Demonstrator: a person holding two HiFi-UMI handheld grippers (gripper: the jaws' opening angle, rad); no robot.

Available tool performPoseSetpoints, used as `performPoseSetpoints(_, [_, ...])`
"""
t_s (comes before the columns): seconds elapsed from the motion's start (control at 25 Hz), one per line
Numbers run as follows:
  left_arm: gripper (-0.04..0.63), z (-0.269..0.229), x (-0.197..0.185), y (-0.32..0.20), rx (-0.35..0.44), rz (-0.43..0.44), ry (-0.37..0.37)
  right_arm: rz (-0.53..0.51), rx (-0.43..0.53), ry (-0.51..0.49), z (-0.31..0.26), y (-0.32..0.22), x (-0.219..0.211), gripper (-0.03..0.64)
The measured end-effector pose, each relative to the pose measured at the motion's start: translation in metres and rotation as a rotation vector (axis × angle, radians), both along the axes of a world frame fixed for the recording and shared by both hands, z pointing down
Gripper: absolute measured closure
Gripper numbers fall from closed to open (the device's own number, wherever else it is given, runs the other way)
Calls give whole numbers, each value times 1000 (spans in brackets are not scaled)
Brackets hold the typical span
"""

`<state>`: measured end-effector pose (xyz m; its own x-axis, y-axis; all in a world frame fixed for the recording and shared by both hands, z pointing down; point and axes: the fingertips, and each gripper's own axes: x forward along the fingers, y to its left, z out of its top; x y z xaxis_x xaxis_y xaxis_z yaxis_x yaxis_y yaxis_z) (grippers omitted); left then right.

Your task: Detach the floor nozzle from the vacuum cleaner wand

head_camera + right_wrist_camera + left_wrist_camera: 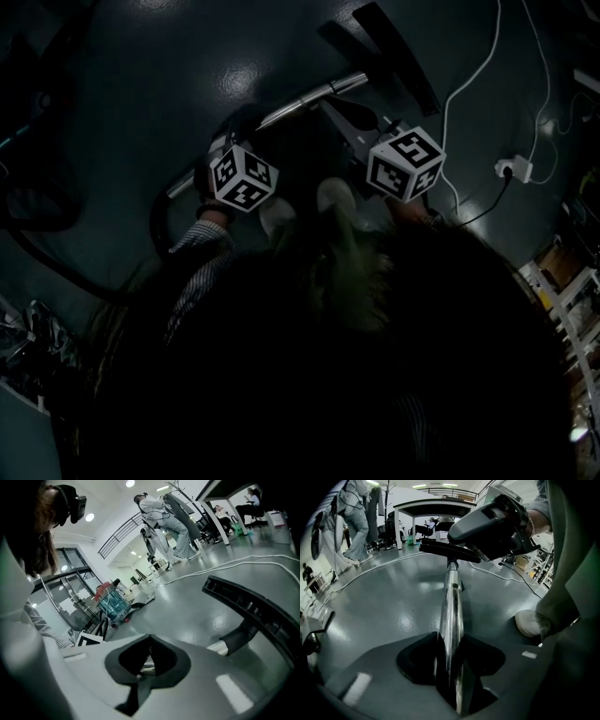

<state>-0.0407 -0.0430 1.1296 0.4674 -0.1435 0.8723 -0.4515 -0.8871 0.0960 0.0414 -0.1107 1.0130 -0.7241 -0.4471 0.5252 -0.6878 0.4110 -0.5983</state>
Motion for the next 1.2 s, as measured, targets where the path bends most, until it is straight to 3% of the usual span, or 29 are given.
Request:
performPoseSetpoints(0.24, [414,-49,-3,-5,21,-30,0,-10,25,-7,-50,5,3,615])
performPoseSetpoints(0.52, [413,-159,-13,-13,57,-45,-13,25,60,-47,-160,8,-4,615])
performPoseSetpoints(0.88, [413,-364,-30,-47,153,-96,-10,77,171,-113,-374,-5,-8,615])
performPoseSetpoints(1.2, [413,-567,-44,-107,310,-208,40,128,347,-165,-566,-37,-7,615])
